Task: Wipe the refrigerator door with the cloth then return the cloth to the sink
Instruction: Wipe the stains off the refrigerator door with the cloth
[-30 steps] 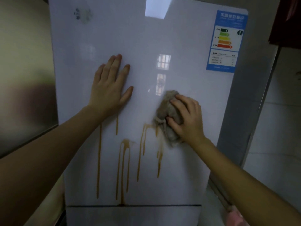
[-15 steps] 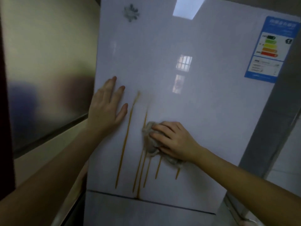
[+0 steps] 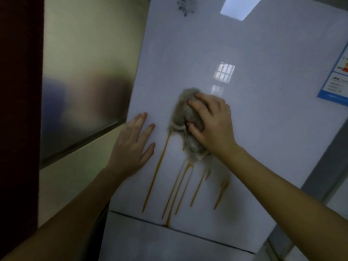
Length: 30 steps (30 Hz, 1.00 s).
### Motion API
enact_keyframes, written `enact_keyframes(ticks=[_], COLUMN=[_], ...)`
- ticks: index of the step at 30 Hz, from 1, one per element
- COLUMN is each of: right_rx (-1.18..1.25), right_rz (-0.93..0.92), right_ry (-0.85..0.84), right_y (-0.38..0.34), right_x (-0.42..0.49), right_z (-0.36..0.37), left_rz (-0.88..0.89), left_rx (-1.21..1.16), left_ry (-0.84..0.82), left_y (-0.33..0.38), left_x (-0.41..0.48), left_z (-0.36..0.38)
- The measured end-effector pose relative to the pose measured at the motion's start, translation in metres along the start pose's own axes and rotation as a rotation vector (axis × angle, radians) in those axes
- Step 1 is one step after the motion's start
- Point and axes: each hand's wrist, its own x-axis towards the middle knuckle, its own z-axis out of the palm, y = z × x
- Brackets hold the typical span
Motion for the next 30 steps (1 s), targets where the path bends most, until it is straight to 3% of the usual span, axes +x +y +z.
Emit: enact_keyframes(ticks=[4, 6, 8, 15, 17, 21, 24, 27, 30], right_rx=[0.022, 0.023, -0.004, -0.041, -0.034, 0.032, 0.069, 0.078, 0.005], right_rz=[-0.390, -0.468, -0.420, 0.047, -0.028, -0.413, -0.564, -0.492, -0.223], right_ry=[-0.158, -0.181, -0.142, 0.043, 0.000, -0.196, -0.317, -0.273, -0.113], right_y=[-0.019, -0.020, -0.013, -0.007, -0.022, -0.047, -0.044, -0.028, -0.008], right_x=[-0.041, -0.047, -0.037, 0.014, -0.001, -0.075, -0.124, -0.124, -0.085], right_z=[0.021, 0.021, 0.019, 0.007, 0.019, 0.042, 0.037, 0.026, 0.013], left_rz=[0.002, -0.003, 0.001, 0.018, 0.019, 0.000, 0.002, 0.001, -0.012], left_rx=[0.006, -0.002, -0.010, -0.003, -0.011, -0.021, -0.025, -0.017, -0.018], left_ry=[0.025, 0.017, -0.001, -0.008, -0.008, -0.016, -0.025, -0.033, -0.055], left_y=[-0.003, -0.002, -0.002, -0.005, -0.006, -0.005, -0.006, -0.006, -0.003], left_x=[-0.011, -0.017, -0.021, -0.024, -0.025, -0.027, -0.027, -0.027, -0.028], left_z=[0.000, 0.000, 0.001, 0.002, 0.004, 0.008, 0.008, 0.008, 0.009])
